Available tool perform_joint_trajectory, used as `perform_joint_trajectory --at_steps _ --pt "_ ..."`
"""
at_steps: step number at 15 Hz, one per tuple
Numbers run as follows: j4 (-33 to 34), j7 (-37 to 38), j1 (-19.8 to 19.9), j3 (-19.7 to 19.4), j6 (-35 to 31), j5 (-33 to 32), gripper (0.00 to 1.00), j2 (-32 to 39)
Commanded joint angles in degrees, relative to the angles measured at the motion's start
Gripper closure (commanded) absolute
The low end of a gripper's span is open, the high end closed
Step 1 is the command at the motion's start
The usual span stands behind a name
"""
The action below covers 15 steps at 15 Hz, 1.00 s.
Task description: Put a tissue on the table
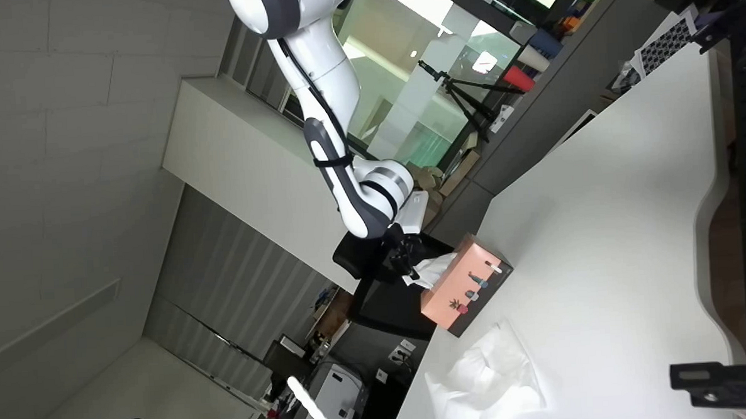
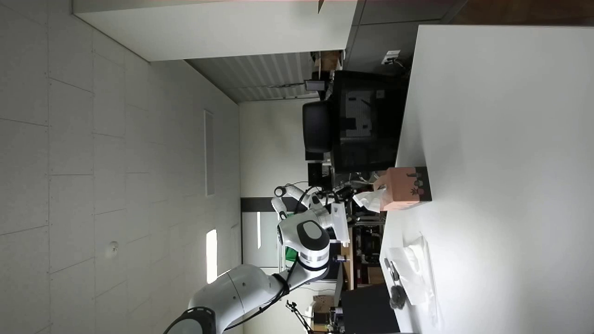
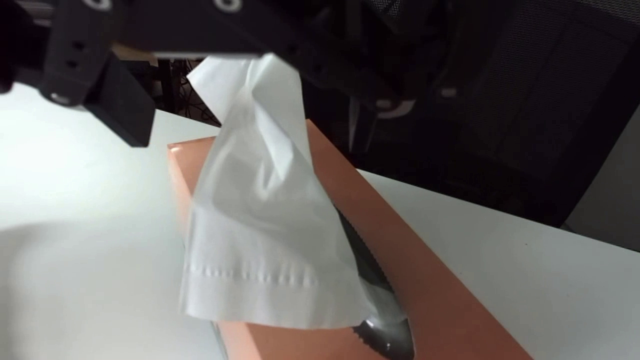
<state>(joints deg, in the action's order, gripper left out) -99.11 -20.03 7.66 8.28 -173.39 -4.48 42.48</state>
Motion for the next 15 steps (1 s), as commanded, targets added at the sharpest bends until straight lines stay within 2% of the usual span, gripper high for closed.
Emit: perform_joint_trajectory --at_steps 1,4,10,13,14,15 --pt "1.8 2.9 -2.4 -3.3 -1.6 -1.4 0.00 1.7" --pt "2.0 3.8 -4.6 -6.3 -2.4 -2.0 0.00 2.6" --pt "2.3 7.1 -13.6 -18.0 -5.9 -4.9 0.00 3.4" --pt "2.3 8.3 -16.9 -21.9 -5.8 -5.8 0.00 3.5" --pt "2.4 8.3 -17.4 -22.3 -5.3 -6.0 0.25 3.5" --pt "2.5 8.4 -17.9 -22.8 -4.7 -6.0 0.26 3.5"
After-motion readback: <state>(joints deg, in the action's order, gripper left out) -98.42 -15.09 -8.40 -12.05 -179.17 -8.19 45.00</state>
